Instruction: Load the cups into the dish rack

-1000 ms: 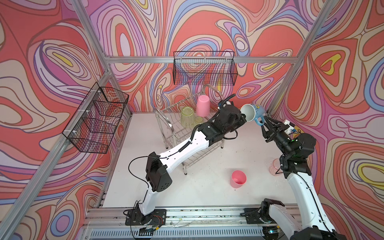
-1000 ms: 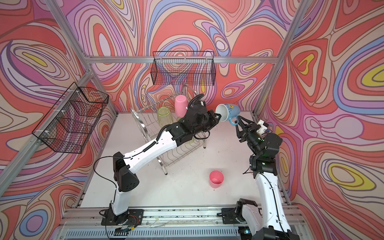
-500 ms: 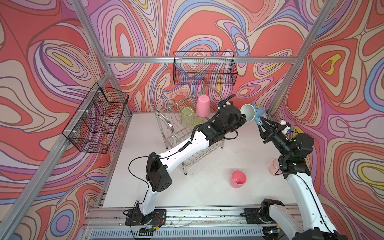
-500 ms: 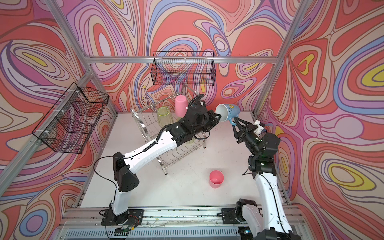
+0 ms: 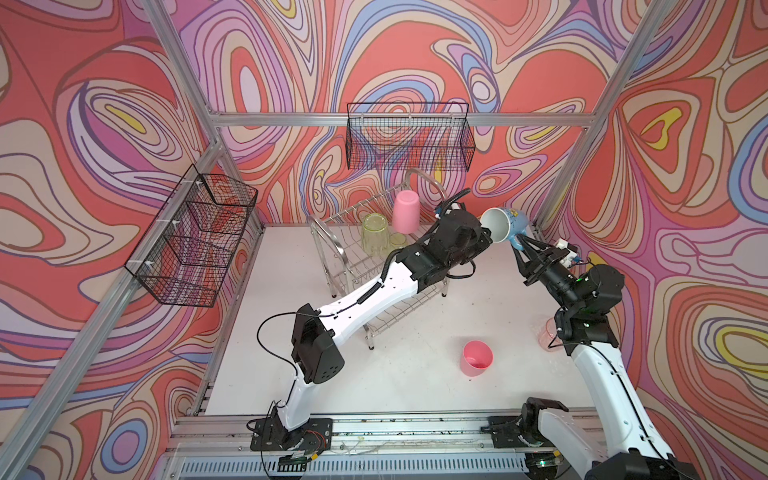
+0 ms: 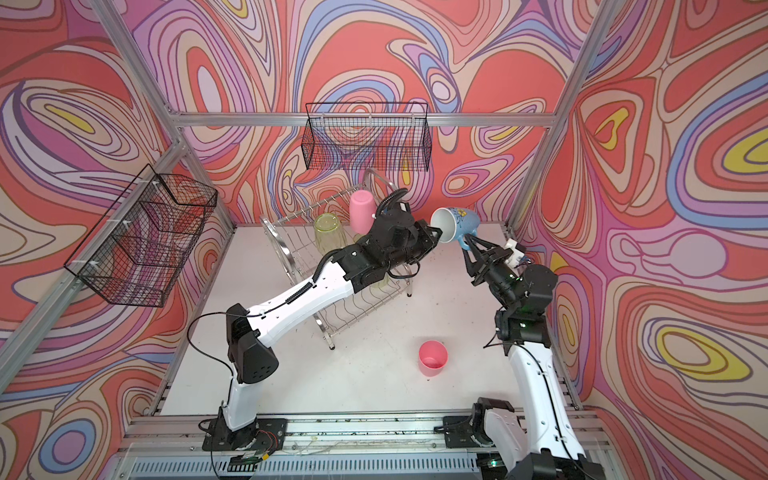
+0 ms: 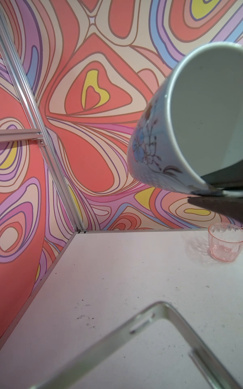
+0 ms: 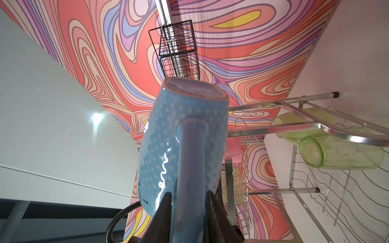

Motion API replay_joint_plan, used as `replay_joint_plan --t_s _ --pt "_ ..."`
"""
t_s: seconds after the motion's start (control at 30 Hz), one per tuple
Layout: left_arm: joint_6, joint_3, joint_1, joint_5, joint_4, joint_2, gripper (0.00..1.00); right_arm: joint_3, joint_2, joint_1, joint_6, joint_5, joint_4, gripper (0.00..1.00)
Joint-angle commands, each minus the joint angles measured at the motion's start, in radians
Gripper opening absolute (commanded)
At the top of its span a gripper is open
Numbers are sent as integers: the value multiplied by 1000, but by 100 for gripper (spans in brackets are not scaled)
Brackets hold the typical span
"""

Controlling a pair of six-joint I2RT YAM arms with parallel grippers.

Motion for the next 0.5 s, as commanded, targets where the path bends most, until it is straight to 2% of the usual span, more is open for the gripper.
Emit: replay_joint_plan --t_s 0.0,0.2,0.47 --pt "-35 26 -10 26 98 -22 0 20 9 15 3 -4 16 26" --pt "-37 23 -14 34 98 -18 0 18 12 32 -1 9 18 23" --pt "-29 23 -17 45 98 -20 0 17 17 40 -7 28 27 12"
